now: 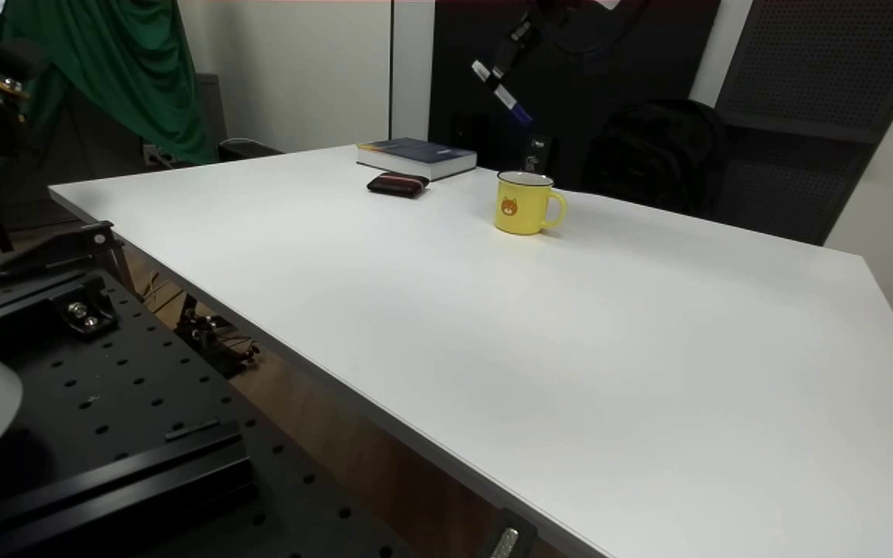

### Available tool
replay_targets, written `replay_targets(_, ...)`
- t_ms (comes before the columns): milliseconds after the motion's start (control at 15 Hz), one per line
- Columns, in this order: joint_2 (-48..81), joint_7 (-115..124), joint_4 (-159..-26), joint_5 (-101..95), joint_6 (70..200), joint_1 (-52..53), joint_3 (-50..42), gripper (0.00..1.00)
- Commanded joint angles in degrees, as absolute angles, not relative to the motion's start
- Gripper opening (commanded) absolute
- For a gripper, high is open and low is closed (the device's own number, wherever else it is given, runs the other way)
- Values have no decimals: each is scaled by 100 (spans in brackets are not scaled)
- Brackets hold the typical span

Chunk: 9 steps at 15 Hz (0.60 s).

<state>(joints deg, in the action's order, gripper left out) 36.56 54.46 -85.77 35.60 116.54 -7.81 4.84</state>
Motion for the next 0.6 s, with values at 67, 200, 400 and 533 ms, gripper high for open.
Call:
replay_targets(67,3432,4914,-8954,4416,11218,-1212,335,4)
replay_targets(200,3507,4763,-8874,4689,11172,-1331,269,4)
replay_targets(400,3607,4512,-8788,5014,11089,-1442,230,4)
replay_targets(533,3713,4364,-8771,5262,11051,-1487,248,4)
